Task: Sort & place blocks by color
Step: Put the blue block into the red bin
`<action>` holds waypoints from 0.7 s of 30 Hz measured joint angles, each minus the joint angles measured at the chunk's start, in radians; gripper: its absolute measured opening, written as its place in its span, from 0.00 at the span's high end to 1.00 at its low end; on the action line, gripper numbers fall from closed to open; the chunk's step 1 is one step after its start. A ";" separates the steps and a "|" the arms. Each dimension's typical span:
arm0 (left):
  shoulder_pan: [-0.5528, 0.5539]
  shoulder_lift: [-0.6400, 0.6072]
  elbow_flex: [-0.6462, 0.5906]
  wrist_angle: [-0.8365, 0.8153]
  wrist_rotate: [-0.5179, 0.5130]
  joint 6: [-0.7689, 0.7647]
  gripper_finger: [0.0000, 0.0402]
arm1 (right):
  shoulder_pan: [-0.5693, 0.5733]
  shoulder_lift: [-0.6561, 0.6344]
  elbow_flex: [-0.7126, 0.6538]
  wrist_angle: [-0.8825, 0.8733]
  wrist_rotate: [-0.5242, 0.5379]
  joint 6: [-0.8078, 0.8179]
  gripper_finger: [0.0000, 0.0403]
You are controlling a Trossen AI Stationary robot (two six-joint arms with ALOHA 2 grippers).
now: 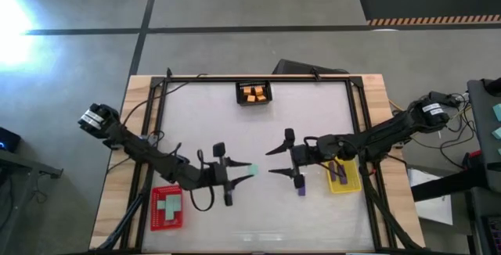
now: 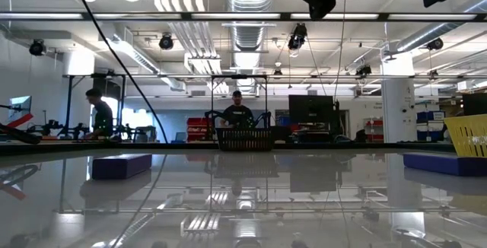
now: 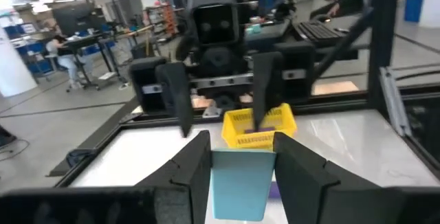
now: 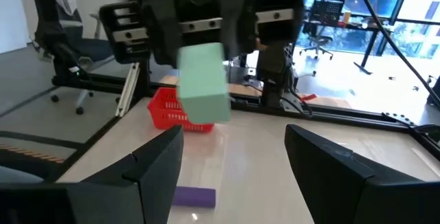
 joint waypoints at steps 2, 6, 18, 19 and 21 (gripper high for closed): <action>0.011 0.000 0.000 0.014 0.000 0.000 0.72 | 0.005 -0.003 0.000 0.000 0.000 0.001 0.39; 0.019 0.000 0.000 0.028 -0.001 -0.001 0.72 | 0.010 -0.004 0.000 0.006 0.001 0.001 0.39; -0.055 -0.013 0.130 -0.058 -0.001 -0.023 0.72 | 0.010 -0.004 0.000 0.000 0.003 0.001 0.39; -0.064 -0.015 0.152 -0.106 0.000 -0.050 0.72 | 0.010 -0.004 0.000 -0.001 0.003 0.001 0.39; -0.079 -0.018 0.210 -0.244 0.001 -0.134 0.72 | 0.010 -0.004 0.000 -0.001 0.003 0.001 0.39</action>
